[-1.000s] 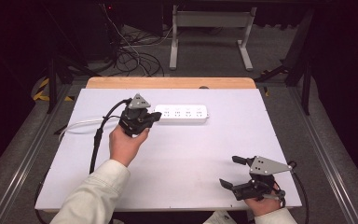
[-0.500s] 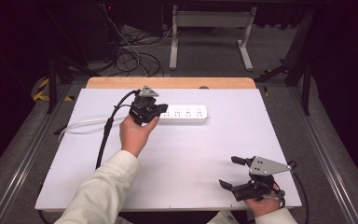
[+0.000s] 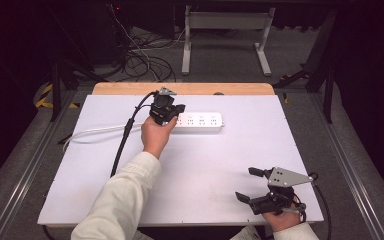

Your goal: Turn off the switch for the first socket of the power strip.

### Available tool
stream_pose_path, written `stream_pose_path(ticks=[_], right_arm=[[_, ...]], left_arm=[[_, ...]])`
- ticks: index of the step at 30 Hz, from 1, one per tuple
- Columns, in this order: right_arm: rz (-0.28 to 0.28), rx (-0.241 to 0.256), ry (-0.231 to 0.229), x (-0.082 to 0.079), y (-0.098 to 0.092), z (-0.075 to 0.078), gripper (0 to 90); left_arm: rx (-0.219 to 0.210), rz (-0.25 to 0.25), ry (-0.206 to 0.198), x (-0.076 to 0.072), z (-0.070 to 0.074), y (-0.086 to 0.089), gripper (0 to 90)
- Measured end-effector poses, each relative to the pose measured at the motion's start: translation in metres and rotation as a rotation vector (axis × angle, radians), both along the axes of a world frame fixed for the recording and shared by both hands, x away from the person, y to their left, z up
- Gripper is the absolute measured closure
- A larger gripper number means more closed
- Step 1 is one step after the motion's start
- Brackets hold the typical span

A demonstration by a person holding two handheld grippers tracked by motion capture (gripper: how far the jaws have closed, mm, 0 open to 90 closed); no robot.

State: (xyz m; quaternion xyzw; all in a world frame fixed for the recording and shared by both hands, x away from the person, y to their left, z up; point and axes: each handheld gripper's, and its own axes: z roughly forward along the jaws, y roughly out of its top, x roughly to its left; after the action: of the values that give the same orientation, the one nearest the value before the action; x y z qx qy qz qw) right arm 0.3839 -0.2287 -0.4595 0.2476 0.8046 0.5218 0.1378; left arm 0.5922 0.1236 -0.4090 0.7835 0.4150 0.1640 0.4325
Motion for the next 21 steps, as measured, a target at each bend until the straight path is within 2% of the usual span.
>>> stream_pose_path(ticks=[2,3,6,13,14,17,18,21], right_arm=[[0.002,0.001,-0.003,0.0,0.0,0.0,9.1],[0.003,0.002,-0.004,0.0,0.0,0.0,9.1],[0.005,0.004,-0.004,-0.001,0.0,0.0,9.1],[0.011,0.008,-0.003,-0.001,0.0,0.0,9.1],[0.012,0.008,-0.004,-0.001,0.0,0.0,9.1],[0.012,0.009,-0.003,-0.001,0.0,0.0,9.1],[0.013,0.009,-0.003,-0.001,0.0,0.0,9.1],[0.013,0.008,-0.001,-0.001,0.0,0.0,9.1]], left_arm=[[0.006,0.01,0.003,0.004,-0.004,0.001,90.0],[0.029,0.016,-0.006,0.006,-0.006,0.002,90.0],[0.046,0.037,-0.007,0.009,-0.011,0.003,90.0],[0.069,0.056,0.01,0.015,-0.019,0.004,90.0],[0.085,0.062,0.014,0.017,-0.022,0.003,90.0],[0.087,0.072,0.028,0.02,-0.026,0.004,90.0],[0.102,0.075,0.025,0.022,-0.027,0.005,90.0],[0.089,0.076,0.051,0.024,-0.032,0.004,90.0]])
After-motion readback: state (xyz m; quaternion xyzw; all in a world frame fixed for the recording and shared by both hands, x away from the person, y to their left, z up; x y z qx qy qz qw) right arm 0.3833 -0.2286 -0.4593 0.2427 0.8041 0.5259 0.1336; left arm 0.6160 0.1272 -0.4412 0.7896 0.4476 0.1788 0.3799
